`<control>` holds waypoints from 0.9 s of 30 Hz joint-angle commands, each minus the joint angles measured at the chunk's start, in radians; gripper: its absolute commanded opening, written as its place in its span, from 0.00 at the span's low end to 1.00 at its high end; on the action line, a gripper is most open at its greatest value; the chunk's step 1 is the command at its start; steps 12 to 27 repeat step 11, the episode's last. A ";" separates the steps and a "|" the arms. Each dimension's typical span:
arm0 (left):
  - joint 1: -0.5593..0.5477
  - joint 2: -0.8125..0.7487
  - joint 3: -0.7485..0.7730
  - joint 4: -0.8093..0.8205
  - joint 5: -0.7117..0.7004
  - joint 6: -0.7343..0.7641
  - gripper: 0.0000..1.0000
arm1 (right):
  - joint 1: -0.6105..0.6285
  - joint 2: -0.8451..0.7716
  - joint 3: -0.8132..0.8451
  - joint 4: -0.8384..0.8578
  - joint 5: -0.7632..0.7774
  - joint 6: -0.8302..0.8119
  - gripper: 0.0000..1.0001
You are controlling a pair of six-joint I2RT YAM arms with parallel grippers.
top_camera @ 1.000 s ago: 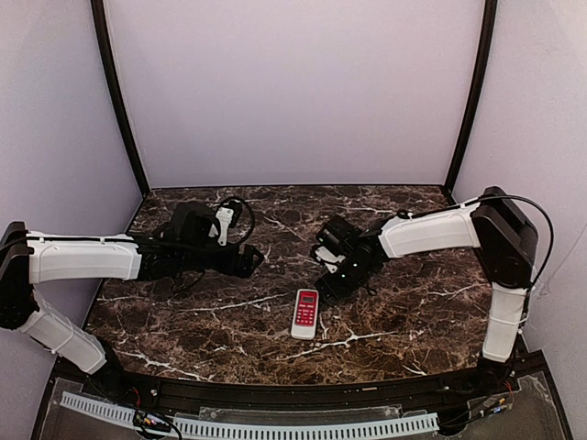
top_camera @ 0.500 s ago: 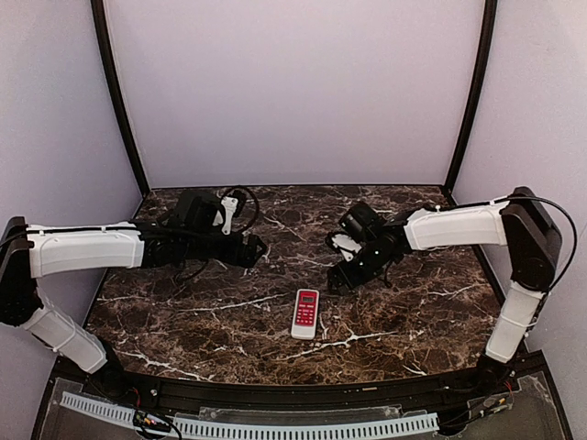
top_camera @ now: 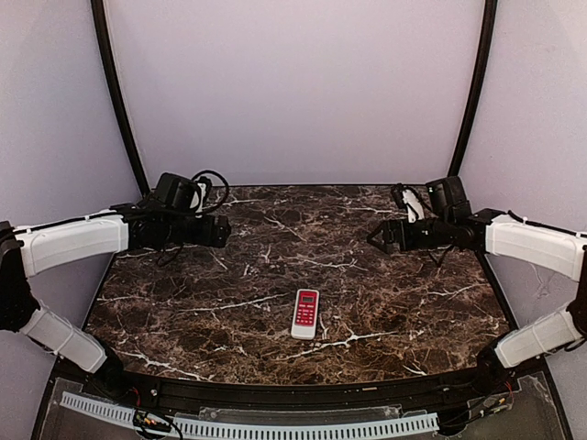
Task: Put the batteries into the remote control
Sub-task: Reset both arms
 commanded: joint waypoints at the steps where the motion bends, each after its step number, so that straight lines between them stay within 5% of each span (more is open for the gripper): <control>1: 0.007 -0.073 -0.103 -0.029 -0.042 -0.056 0.99 | -0.049 -0.076 -0.128 0.119 -0.095 0.026 0.99; 9: 0.008 -0.070 -0.215 0.059 0.007 -0.112 0.98 | -0.053 -0.133 -0.289 0.255 -0.150 0.056 0.99; 27: 0.007 -0.072 -0.212 0.069 0.009 -0.104 0.99 | -0.053 -0.141 -0.295 0.264 -0.154 0.054 0.99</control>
